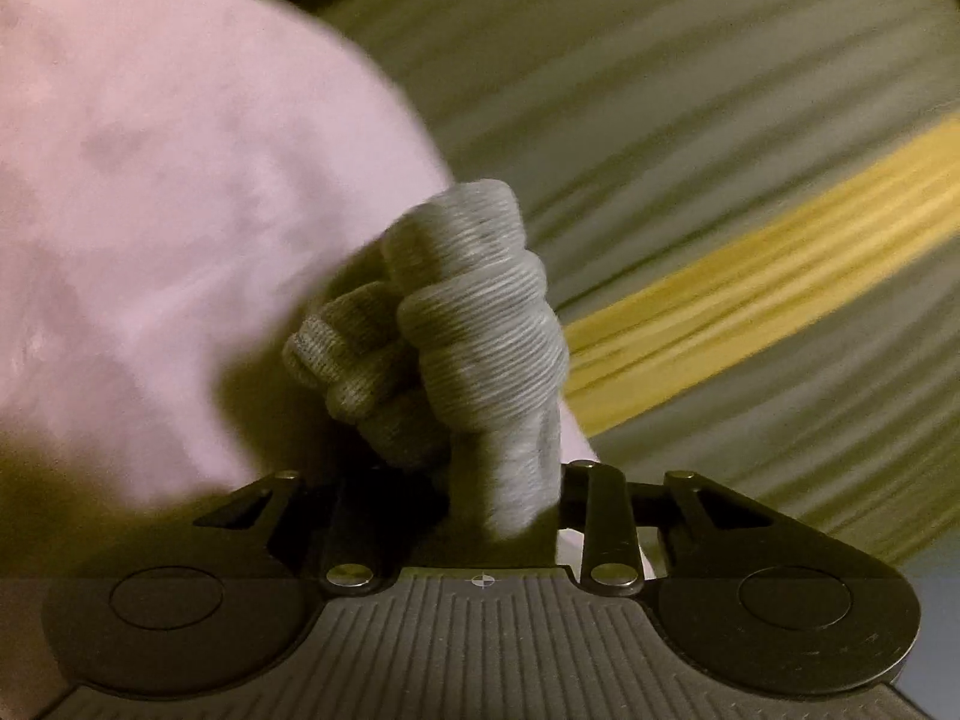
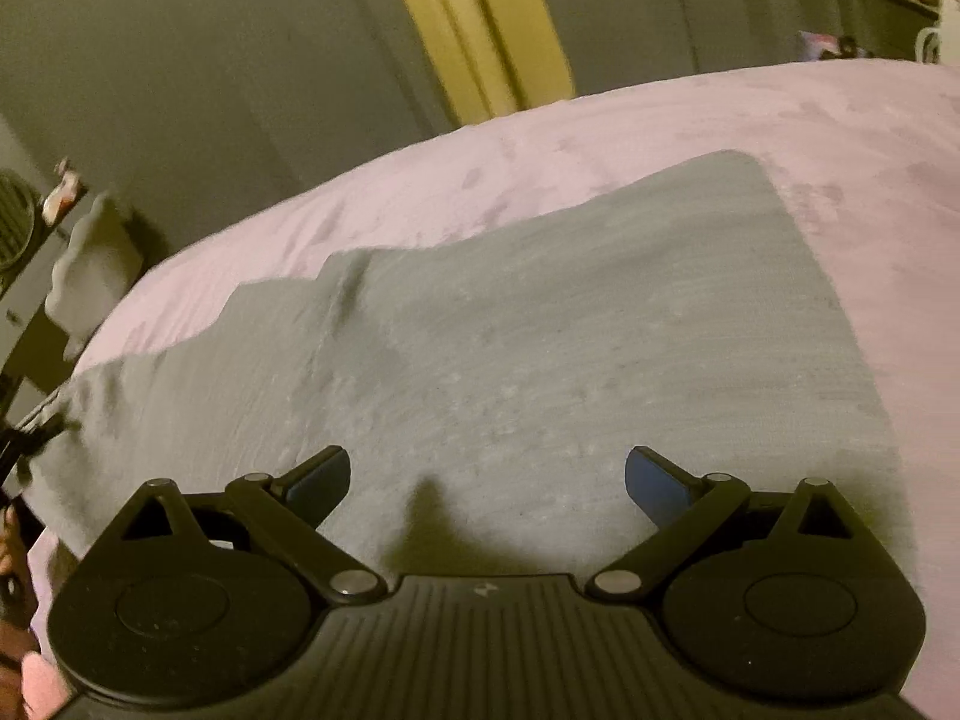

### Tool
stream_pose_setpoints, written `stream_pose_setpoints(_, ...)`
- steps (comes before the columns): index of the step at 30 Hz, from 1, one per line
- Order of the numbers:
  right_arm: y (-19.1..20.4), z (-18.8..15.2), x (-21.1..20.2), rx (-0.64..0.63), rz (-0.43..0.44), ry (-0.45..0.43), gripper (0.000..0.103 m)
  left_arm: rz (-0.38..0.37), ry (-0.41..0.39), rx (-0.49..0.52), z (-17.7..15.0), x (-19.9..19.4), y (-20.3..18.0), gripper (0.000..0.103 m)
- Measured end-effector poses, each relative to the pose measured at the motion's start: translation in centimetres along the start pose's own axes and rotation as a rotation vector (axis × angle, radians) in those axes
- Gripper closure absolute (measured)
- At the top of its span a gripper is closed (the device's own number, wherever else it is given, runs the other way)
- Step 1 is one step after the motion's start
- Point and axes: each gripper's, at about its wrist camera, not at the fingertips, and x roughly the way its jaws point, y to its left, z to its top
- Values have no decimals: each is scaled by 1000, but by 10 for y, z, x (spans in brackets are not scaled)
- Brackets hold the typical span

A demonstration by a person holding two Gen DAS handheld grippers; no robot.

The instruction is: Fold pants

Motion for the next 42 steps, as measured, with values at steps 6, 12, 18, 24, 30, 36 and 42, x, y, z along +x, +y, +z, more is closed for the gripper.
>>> stream_pose_setpoints(6, -31, 12, -31, 69, -24, -91, 5, -81, 17, 333, -25, -12, -110, 71)
stream_pose_setpoints(12, -69, 27, -68, 173, -59, -219, 5, -288, 147, 623, -115, 4, -228, 71)
stream_pose_setpoints(18, -96, 27, -82, 230, -67, -232, 5, -248, 553, 867, -250, 50, -259, 42)
stream_pose_setpoints(24, -100, 18, -70, 241, 9, -138, 5, -222, 658, 757, -250, 27, -227, 18)
stream_pose_setpoints(30, -87, 12, -49, 277, 124, -44, 5, -110, 442, 532, -170, -6, -209, 6)
stream_pose_setpoints(36, -82, 10, -17, 274, 171, 75, 5, 174, 272, 292, -111, -15, -151, 6)
stream_pose_setpoints(42, -81, 12, -7, 264, 180, 83, 5, 362, 258, 156, -97, -10, -106, 6)
